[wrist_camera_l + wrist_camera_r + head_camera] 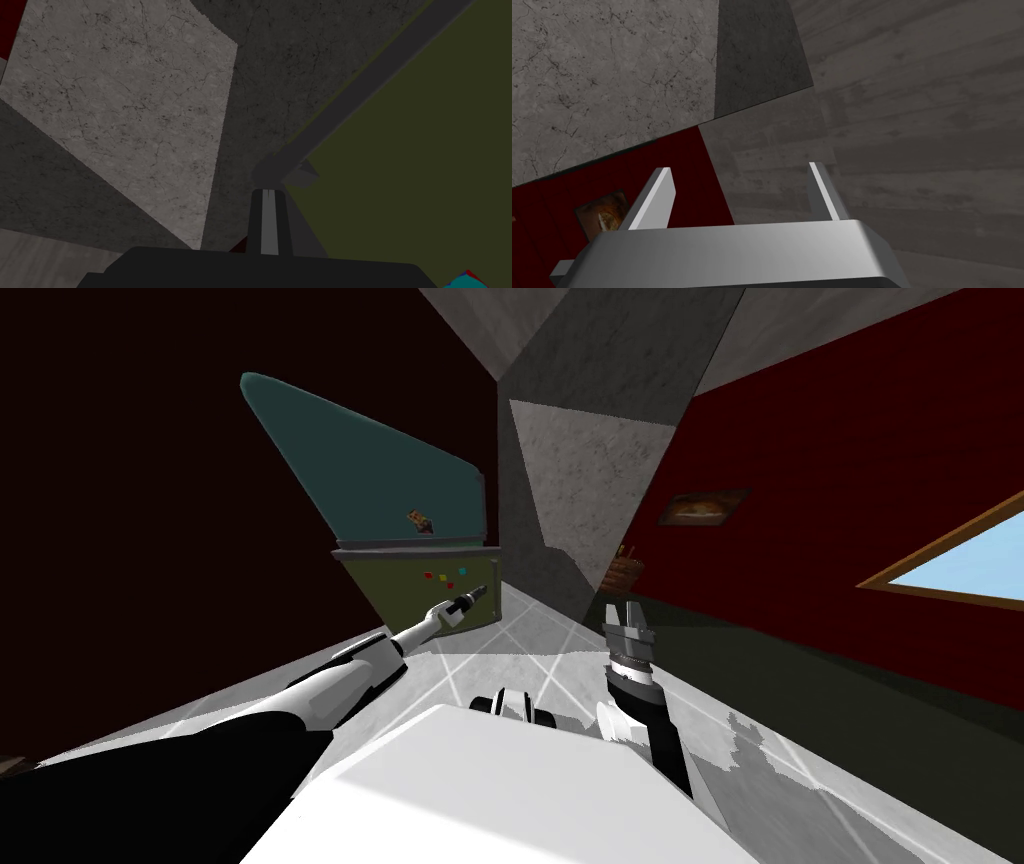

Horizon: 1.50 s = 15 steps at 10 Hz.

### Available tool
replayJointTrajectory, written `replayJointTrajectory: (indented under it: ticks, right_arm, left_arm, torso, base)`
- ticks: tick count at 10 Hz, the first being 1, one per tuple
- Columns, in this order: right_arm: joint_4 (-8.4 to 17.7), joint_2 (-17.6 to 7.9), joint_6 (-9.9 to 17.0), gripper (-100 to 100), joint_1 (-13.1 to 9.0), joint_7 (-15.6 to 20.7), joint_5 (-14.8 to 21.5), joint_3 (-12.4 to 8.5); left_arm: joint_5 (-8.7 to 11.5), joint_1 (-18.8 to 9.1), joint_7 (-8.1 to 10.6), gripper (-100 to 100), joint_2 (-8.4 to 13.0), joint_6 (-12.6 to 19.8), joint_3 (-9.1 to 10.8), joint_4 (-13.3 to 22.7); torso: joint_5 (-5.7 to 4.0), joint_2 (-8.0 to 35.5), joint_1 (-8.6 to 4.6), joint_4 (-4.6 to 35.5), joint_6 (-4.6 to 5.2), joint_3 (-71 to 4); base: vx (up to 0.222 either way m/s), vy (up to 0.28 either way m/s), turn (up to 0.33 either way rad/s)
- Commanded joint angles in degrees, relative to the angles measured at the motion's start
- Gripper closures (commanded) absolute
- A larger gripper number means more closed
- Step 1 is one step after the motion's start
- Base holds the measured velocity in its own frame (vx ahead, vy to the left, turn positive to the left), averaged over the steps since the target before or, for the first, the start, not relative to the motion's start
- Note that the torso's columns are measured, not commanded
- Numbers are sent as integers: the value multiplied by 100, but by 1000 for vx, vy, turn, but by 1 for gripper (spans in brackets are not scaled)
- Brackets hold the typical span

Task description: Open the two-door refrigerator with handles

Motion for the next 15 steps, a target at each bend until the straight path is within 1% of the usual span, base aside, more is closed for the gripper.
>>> replayJointTrajectory:
  ticks: [1,2,3,4,5,6,7,10,15]
  right_arm:
    - [1,1,1,0,-5,0,0,2]
    - [1,1,1,0,-6,0,0,1]
    - [2,0,1,0,-4,0,0,0]
    - [1,0,1,0,-2,0,0,0]
    - [1,0,0,0,-1,0,0,0]
    - [0,0,0,0,0,0,0,0]
    - [0,-1,0,0,1,0,0,-1]
    - [0,-1,-1,0,3,0,0,-1]
    - [0,-1,0,0,2,0,0,-1]
  left_arm:
    - [222,-436,5,100,-52,-127,-187,438]
    - [222,-626,5,100,-52,-127,-187,643]
    - [222,-720,5,100,-52,-127,-187,795]
    - [222,-720,5,100,-52,-127,-187,880]
    - [226,-680,21,100,-20,-130,-187,774]
    - [190,-642,-31,-100,-51,-177,-180,800]
    - [182,-633,-41,-100,-58,-190,-179,806]
    - [115,-553,-118,-100,-123,-290,-165,858]
    - [2,-421,-249,-100,-231,-459,-144,943]
  torso:
    - [-3,103,-16,27,11,60]
    - [-3,141,4,46,-7,92]
    - [3,78,20,31,-12,55]
    - [4,4,14,5,-4,6]
    - [2,-24,4,-7,-1,-15]
    - [0,-5,-2,-2,-1,-4]
    - [2,-4,14,2,0,0]
    - [-1,26,1,10,-2,18]
    - [-2,41,-2,14,-1,27]
  base:
    - [-365,-1,-257]
    - [-222,22,29]
    - [-83,18,43]
    - [-12,15,-1]
    - [-4,7,-1]
    - [110,64,-69]
    - [201,78,-50]
    - [256,73,-44]
    - [217,86,-51]
